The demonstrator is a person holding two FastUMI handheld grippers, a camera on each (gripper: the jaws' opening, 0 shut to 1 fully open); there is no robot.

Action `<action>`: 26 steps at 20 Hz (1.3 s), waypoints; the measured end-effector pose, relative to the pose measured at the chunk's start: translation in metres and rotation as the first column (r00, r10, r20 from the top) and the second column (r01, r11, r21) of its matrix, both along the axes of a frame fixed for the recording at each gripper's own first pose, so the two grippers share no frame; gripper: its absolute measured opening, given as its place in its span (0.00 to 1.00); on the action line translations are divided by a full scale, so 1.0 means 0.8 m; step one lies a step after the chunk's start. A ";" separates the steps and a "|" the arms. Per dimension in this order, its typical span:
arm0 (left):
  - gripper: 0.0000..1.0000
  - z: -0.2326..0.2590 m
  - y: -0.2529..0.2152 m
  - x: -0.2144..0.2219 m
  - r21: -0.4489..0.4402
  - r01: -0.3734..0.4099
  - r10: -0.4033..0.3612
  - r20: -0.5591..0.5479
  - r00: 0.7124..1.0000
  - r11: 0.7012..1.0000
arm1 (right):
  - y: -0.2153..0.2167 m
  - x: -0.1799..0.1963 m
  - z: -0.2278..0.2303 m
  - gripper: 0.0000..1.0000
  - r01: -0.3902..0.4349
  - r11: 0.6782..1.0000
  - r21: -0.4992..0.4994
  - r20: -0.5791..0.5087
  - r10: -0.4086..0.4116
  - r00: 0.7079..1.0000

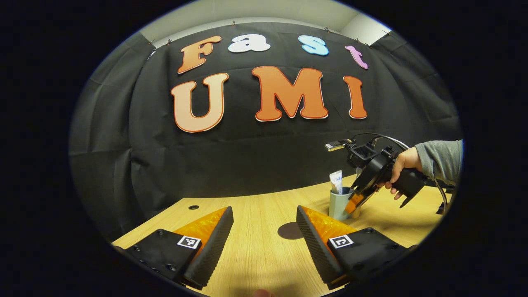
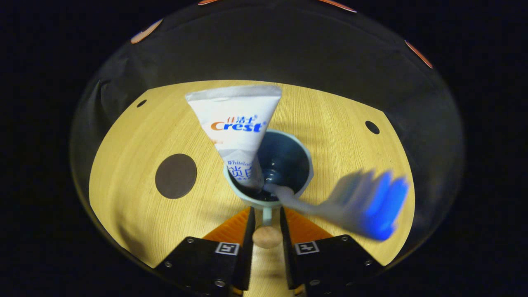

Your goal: Put the toothbrush and toothpaste on the desktop into the cup, then pick up the cup and place it on the coaster on the desktop.

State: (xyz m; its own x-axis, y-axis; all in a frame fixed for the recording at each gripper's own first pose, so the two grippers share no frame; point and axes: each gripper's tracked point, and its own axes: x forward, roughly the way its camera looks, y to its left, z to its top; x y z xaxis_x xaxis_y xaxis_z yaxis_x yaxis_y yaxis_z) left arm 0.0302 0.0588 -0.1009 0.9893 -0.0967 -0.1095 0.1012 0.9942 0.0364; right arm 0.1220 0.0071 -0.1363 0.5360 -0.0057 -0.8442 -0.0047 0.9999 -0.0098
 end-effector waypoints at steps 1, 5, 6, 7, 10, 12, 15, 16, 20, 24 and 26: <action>0.97 -0.003 0.002 -0.001 0.000 -0.002 0.002 -0.006 1.000 1.000 | 0.002 0.002 0.002 0.29 0.011 1.000 0.024 0.007 -0.011 1.000; 0.97 -0.019 0.014 -0.010 -0.036 -0.013 0.012 -0.032 0.999 0.999 | -0.001 0.003 0.007 0.22 0.022 0.999 0.026 0.015 -0.022 1.000; 0.97 -0.023 0.017 -0.012 -0.043 -0.017 0.015 -0.041 0.999 0.999 | -0.002 0.003 0.004 0.21 0.018 1.000 0.018 0.021 -0.018 1.000; 0.97 -0.027 0.018 -0.014 -0.045 -0.020 0.018 -0.050 0.999 0.999 | -0.001 0.004 0.005 0.20 0.020 1.000 0.017 0.027 -0.021 0.999; 0.97 -0.031 0.022 -0.017 -0.046 -0.024 0.022 -0.053 0.998 0.999 | -0.001 0.008 0.013 0.20 0.014 1.000 0.024 0.063 -0.015 0.998; 0.97 -0.032 0.025 -0.020 -0.053 -0.027 0.024 -0.056 0.998 0.998 | -0.002 0.014 0.022 0.19 0.006 0.999 0.035 0.081 -0.009 0.997; 0.97 -0.035 0.027 -0.020 -0.060 -0.028 0.024 -0.064 0.998 0.998 | -0.002 0.019 0.029 0.19 -0.034 0.999 0.038 0.101 0.030 0.994; 0.97 -0.037 0.027 -0.020 -0.064 -0.025 0.021 -0.064 0.998 0.998 | 0.001 0.018 0.030 0.19 -0.063 0.997 0.048 0.101 0.058 0.993; 0.97 -0.054 0.033 -0.024 -0.061 -0.037 0.032 -0.085 0.996 0.997 | 0.001 0.025 0.033 0.19 -0.142 0.989 0.032 0.133 0.137 0.982; 0.97 -0.062 0.042 -0.029 -0.082 -0.051 0.042 -0.105 0.994 0.995 | 0.003 0.026 0.034 0.19 -0.198 0.979 0.040 0.140 0.190 0.972; 0.97 -0.064 0.047 -0.031 -0.083 -0.061 0.051 -0.109 0.993 0.995 | 0.001 0.029 0.033 0.19 -0.218 0.975 0.038 0.141 0.211 0.967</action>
State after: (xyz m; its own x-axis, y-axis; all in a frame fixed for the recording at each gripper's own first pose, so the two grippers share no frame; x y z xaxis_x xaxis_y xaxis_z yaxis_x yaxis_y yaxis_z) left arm 0.0050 0.0963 -0.1521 0.9765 -0.0552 -0.2084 0.0441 0.9974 -0.0578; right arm 0.1454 0.0079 -0.1098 0.6291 0.1645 -0.7597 -0.2214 0.9748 0.0278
